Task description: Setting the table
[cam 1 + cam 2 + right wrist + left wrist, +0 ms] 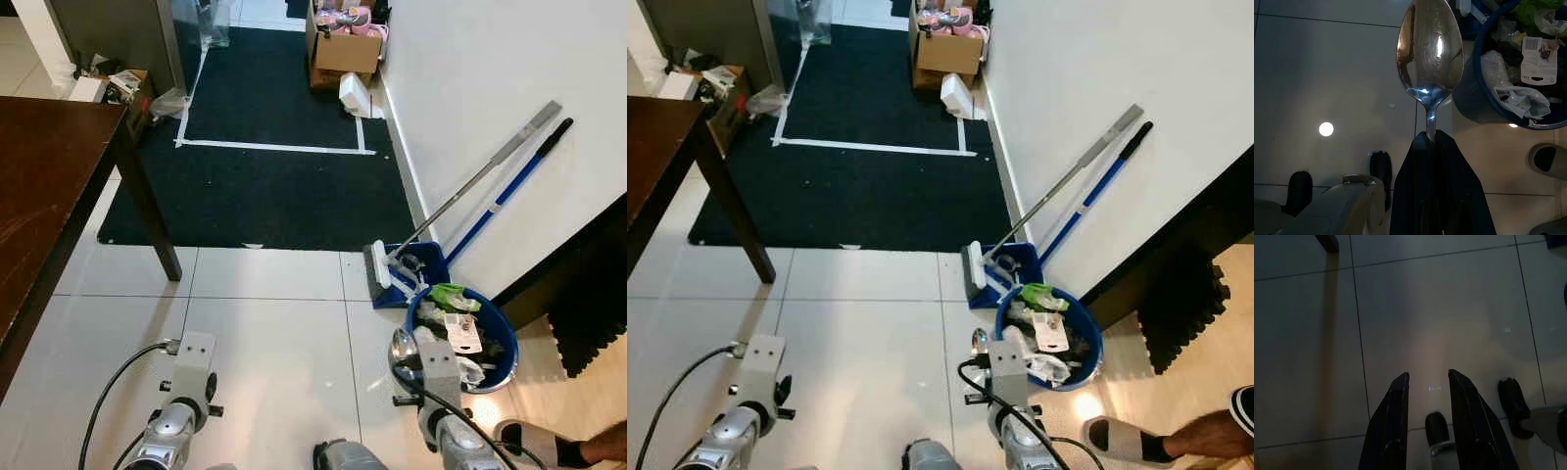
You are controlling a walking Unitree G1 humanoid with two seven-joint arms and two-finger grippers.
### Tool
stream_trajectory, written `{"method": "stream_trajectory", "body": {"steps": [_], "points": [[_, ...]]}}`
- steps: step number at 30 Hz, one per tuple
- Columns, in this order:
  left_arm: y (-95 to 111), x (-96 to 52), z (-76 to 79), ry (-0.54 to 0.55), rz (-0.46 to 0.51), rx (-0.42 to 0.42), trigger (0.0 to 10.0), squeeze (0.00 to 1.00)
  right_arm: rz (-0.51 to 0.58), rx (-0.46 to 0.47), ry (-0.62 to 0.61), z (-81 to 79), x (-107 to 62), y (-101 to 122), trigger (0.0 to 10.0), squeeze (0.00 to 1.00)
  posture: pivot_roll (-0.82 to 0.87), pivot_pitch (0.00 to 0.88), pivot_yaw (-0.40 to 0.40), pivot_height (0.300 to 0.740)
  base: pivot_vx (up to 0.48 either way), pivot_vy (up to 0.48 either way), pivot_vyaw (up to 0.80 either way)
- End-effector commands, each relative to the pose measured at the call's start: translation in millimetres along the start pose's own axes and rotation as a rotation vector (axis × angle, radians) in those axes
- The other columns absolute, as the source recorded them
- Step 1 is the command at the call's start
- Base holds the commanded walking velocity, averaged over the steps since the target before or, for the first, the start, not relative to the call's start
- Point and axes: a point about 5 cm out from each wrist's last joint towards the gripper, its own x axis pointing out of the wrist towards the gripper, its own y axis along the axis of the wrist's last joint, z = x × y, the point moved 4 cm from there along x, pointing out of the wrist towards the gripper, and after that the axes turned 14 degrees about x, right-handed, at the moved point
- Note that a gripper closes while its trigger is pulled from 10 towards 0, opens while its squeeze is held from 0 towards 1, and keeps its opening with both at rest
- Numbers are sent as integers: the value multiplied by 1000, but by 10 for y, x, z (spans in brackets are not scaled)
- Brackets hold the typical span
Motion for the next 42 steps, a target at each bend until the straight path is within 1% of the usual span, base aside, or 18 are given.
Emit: {"method": "stream_trajectory", "body": {"steps": [1, 9, 12, 16, 21, 24, 31, 42], "points": [[-132, -33, 32, -11, -43, 9, 10000, 0, -33, 11, -21, 50, -32, -98, 10000, 0, 42, 72, -21, 740, 0, 0, 0], [-181, -45, 19, -11, -61, 5, 10000, 0, -66, -7, -32, 70, -48, -167, 10000, 0, 44, 71, -22, 740, 0, 0, 0], [-168, -40, 12, -7, -58, -1, 10000, 0, -66, -7, -32, 72, -50, -170, 10000, 0, 44, 71, -22, 740, 0, 0, 0], [-82, -13, 29, -9, -37, -4, 10000, 0, -70, 1, -32, 72, -46, -166, 10000, 0, 41, 74, -20, 740, 0, 0, 0], [-73, -12, 58, -22, -34, 1, 10000, 0, -89, 9, -30, 71, -48, -194, 10000, 0, 43, 75, -22, 740, 0, 0, 0], [-95, -21, 58, -17, -37, -1, 10000, 0, -111, 12, -49, 108, -63, -238, 10000, 0, 43, 73, -25, 740, 0, 0, 0], [-137, -35, 51, -14, -45, -2, 10000, 0, -108, 5, -52, 125, -67, -236, 10000, 0, 40, 76, -26, 740, 0, 0, 0], [-122, -31, 78, -21, -41, -3, 10000, 0, -110, 2, -47, 119, -69, -242, 10000, 0, 40, 79, -23, 740, 0, 0, 0]]}}
